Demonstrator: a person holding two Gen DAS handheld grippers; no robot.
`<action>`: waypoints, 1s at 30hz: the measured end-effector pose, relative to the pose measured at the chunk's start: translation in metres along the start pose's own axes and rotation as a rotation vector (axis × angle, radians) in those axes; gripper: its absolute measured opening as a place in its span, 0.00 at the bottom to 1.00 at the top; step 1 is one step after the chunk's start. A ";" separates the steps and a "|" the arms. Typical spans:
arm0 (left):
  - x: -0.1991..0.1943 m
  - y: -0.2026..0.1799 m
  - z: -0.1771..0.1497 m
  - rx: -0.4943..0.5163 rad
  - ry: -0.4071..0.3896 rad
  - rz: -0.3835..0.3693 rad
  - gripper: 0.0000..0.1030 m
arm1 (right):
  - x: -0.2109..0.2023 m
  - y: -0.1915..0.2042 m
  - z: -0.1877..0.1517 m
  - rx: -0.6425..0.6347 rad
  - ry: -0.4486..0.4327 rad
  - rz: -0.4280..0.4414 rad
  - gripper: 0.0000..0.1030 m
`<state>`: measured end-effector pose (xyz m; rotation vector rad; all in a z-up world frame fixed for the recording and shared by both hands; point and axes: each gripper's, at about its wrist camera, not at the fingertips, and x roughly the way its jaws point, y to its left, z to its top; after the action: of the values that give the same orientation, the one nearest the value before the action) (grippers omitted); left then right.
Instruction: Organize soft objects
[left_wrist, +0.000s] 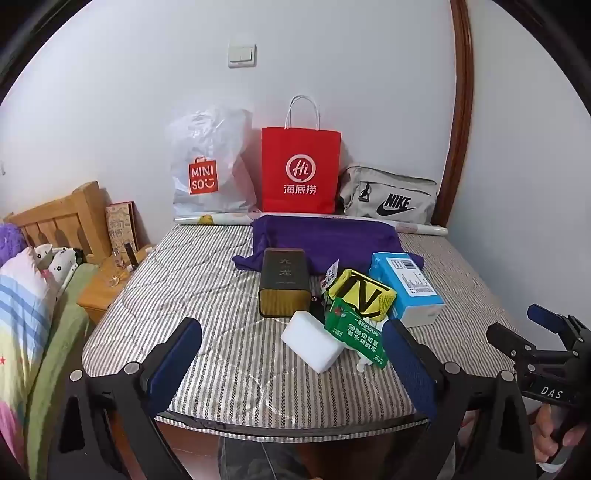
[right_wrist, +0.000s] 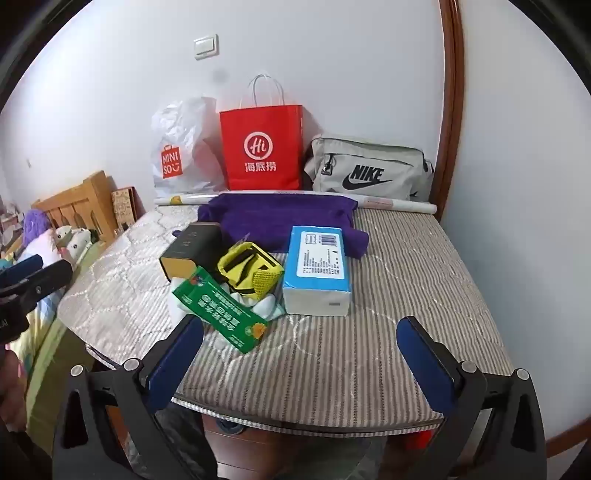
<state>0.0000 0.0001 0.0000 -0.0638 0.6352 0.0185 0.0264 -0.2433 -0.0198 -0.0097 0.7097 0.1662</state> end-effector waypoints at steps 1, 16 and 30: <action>0.000 0.000 0.000 0.001 -0.001 -0.004 0.96 | 0.000 0.000 0.000 0.006 0.002 0.003 1.00; -0.022 -0.002 0.008 0.024 -0.028 -0.018 0.96 | -0.019 0.005 -0.002 0.038 -0.044 0.024 1.00; -0.020 0.000 0.000 0.023 -0.025 -0.008 0.96 | -0.019 0.004 -0.003 0.042 -0.037 0.034 1.00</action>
<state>-0.0163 -0.0001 0.0116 -0.0437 0.6105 0.0043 0.0101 -0.2420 -0.0094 0.0451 0.6763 0.1838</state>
